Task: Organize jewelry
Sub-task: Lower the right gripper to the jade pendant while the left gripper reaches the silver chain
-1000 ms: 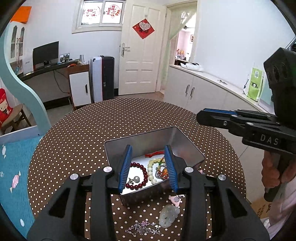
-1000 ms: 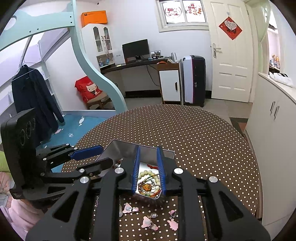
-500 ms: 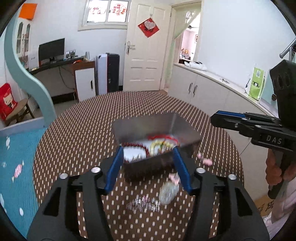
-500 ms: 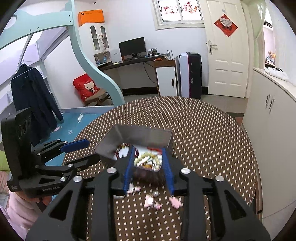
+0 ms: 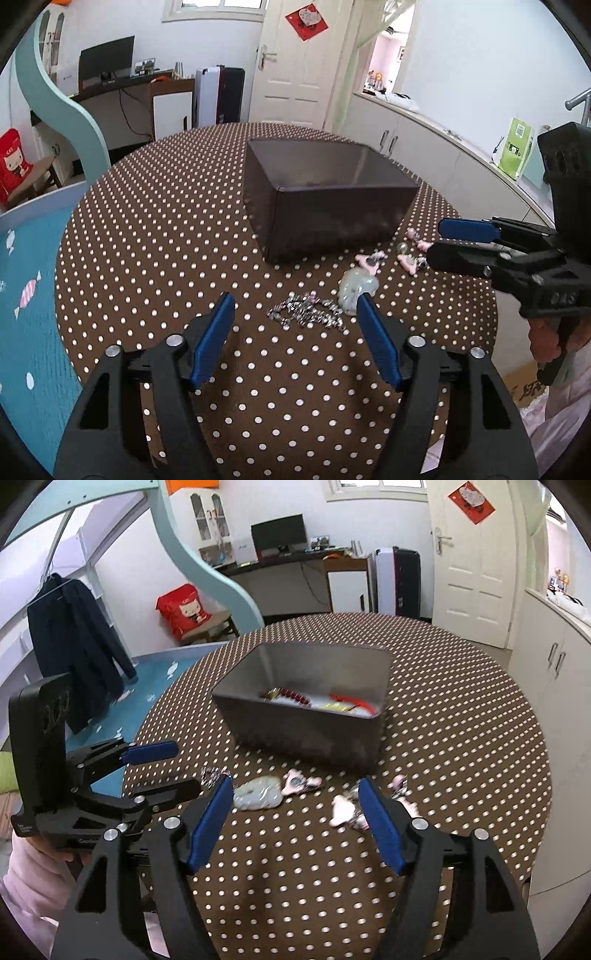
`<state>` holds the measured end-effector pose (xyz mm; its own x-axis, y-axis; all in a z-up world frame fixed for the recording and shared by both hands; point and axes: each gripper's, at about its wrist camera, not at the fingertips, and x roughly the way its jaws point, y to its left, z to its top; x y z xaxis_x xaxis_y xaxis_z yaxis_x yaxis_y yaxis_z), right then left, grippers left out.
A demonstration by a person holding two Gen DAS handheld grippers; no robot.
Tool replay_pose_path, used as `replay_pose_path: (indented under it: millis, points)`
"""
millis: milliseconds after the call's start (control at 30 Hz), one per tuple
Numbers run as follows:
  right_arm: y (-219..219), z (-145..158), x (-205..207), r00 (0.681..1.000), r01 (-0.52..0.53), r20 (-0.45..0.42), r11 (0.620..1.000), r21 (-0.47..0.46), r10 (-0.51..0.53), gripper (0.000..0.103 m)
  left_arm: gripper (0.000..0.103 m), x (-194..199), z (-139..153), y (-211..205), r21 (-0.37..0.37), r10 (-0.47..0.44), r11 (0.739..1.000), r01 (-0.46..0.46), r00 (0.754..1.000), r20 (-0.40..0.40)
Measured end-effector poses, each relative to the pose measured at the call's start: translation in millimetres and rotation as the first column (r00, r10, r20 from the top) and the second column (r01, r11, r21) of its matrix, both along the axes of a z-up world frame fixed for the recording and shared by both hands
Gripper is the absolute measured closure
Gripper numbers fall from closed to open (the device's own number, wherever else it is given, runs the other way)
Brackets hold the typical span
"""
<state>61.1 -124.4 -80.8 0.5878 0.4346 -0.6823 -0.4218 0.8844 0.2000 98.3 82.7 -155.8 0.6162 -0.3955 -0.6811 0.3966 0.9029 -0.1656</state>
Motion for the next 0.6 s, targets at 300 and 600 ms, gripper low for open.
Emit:
replay_pose_path:
  millis: [300,600]
  points:
    - [13,-12,1,0.998,-0.042,-0.045,0.999,-0.011,0.041,0.035,0.084,10,-14,6,0.01,0.029,1.0,-0.029,0.999,-0.04]
    - [22,-20,2,0.996,-0.06,-0.067,0.998,-0.029,0.058,0.035,0.103,14,-16,17,0.023,0.097,0.995,-0.096,0.995,-0.039]
